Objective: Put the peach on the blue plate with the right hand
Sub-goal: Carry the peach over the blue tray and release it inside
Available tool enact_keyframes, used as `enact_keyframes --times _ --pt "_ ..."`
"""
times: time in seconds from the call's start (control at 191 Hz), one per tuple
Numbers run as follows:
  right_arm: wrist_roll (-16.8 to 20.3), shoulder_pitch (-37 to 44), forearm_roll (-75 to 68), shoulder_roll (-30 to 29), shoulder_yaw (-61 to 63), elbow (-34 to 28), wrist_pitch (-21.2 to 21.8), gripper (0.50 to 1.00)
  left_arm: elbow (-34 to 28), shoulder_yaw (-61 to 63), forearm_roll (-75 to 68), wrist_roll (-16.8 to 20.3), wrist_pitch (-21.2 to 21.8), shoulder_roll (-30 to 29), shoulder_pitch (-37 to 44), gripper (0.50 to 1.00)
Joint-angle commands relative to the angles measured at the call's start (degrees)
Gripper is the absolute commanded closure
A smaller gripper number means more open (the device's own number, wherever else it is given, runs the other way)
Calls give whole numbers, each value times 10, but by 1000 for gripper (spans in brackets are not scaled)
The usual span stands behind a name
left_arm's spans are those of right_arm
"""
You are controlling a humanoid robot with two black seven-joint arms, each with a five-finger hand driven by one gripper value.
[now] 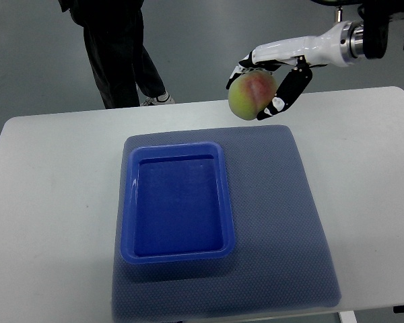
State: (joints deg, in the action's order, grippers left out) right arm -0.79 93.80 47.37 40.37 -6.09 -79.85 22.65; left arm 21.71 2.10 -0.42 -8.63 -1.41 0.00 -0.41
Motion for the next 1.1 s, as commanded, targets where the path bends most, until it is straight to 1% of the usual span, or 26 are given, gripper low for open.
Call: enact_keyframes --times 0.0,0.026,0.031,0.115,0.142,0.189,0.194,0.231,0.268,0.32,0.325,0.336,0.399,0.451,0.456,0.509,0.561,0.567,0.577,0.671,0.682,0.734,0.792,0.871,1.044,1.096 --pt "0 7 -10 -59 -2 29 -1 1000 0 0 0 0 0 0 0 500" --pt "0 7 -10 -59 -2 29 -1 1000 0 0 0 0 0 0 0 500" --pt "0 7 -20 -96 -2 49 -1 1000 0 0 0 0 1 0 1 500" --pt "0 6 -24 -160 -17 87 -2 1000 0 0 0 0 1 0 0 500" --pt "0 5 -23 -175 -21 96 -5 1000 0 0 0 0 0 0 0 500" --pt "0 5 -23 -175 -21 96 -5 1000 0 0 0 0 0 0 0 500" --pt "0 1 -24 -211 -27 118 -14 1000 0 0 0 0 0 0 0 500" --pt "0 -4 -24 -242 -30 136 -18 1000 0 0 0 0 1 0 0 500" --pt "0 -7 -24 -263 -30 147 -18 1000 0 0 0 0 0 0 0 500" --pt "0 -7 -24 -263 -30 147 -18 1000 0 0 0 0 0 0 0 500" --pt "0 -17 -23 -294 -31 166 -19 1000 0 0 0 0 0 0 0 500" --pt "0 -19 -23 -302 -31 169 -19 1000 0 0 0 0 0 0 0 500" --pt "0 -33 -22 -333 -31 190 -19 1000 0 0 0 0 0 0 0 500" --pt "0 -33 -22 -333 -31 190 -19 1000 0 0 0 0 0 0 0 500" --pt "0 -39 -18 -362 -31 205 -20 1000 0 0 0 0 0 0 0 500" --pt "0 -49 -17 -385 -35 219 -21 1000 0 0 0 0 0 0 0 500" --pt "0 -49 -17 -385 -35 219 -21 1000 0 0 0 0 0 0 0 500" --pt "0 -63 -16 -403 -39 234 -22 1000 0 0 0 0 1 0 0 500" --pt "0 -67 -16 -404 -40 237 -22 1000 0 0 0 0 0 0 0 500" --pt "0 -77 -14 -404 -41 248 -24 1000 0 0 0 0 0 0 0 500" --pt "0 -88 -13 -404 -42 262 -26 1000 0 0 0 0 0 0 0 500" --pt "0 -97 -12 -404 -42 271 -27 1000 0 0 0 0 0 0 0 500" --pt "0 -100 -11 -404 -42 272 -28 1000 0 0 0 0 0 0 0 500" --pt "0 -123 4 -404 -42 297 -35 1000 1 0 -1 0 0 0 0 500" --pt "0 -147 12 -404 -42 305 -37 1000 1 0 -1 0 0 0 0 500" --pt "-1 -163 12 -404 -42 313 -45 1000 1 0 -1 0 0 0 0 500"
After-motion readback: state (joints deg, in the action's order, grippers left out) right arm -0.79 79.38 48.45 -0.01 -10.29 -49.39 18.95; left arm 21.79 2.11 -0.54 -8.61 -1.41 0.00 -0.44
